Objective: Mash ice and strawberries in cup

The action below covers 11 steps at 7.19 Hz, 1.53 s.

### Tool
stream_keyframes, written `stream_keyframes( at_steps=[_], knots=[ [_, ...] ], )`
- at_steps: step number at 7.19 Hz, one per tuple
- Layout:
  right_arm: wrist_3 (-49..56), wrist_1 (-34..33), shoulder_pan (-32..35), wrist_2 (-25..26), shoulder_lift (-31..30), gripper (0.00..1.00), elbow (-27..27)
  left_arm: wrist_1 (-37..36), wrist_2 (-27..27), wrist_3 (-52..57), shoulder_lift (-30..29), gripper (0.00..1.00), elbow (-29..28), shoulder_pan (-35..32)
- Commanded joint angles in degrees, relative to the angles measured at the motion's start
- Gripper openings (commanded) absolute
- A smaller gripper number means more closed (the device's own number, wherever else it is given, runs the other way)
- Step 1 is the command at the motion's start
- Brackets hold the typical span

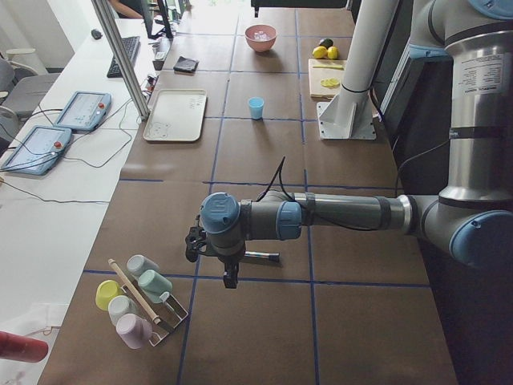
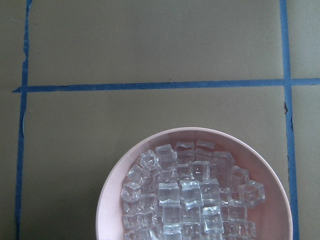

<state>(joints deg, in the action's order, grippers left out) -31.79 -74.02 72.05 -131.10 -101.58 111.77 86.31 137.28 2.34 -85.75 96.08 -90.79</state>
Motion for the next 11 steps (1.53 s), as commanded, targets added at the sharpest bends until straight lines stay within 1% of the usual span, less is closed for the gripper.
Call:
stream_keyframes(
  at_steps=[1, 2, 3, 4, 6, 9, 11],
  knots=[
    [-3.1, 4.3, -3.6, 1.8, -2.5, 0.93, -0.1, 0.0, 0.0, -0.6, -0.1, 1.00, 0.1, 0.0],
    [-3.8, 4.3, -4.4, 1.8, -2.5, 0.81, -0.2, 0.0, 0.1, -0.6, 0.0, 1.00, 0.1, 0.0],
    [-3.9, 4.1, -5.5, 1.6, -2.1, 0.70, -0.8, 0.0, 0.1, -0.6, 0.0, 1.00, 0.0, 0.0],
    [-3.7, 4.5, -6.4, 1.4, -2.1, 0.67, -2.1, 0.0, 0.1, -0.6, 0.0, 1.00, -0.2, 0.0],
    [-3.8, 4.4, -8.9, 1.9, -1.6, 0.65, -3.0, 0.0, 0.1, -0.4, 0.0, 1.00, -0.5, 0.0],
    [-3.5, 4.5, -9.6, 2.3, 1.1, 0.64, -6.5, 0.0, 0.1, -0.4, 0.0, 1.00, -0.5, 0.0],
    [-3.5, 4.5, -9.8, 2.4, 1.1, 0.64, -6.6, 0.0, 0.1, -0.4, -0.1, 1.00, -0.5, 0.0]
  ],
)
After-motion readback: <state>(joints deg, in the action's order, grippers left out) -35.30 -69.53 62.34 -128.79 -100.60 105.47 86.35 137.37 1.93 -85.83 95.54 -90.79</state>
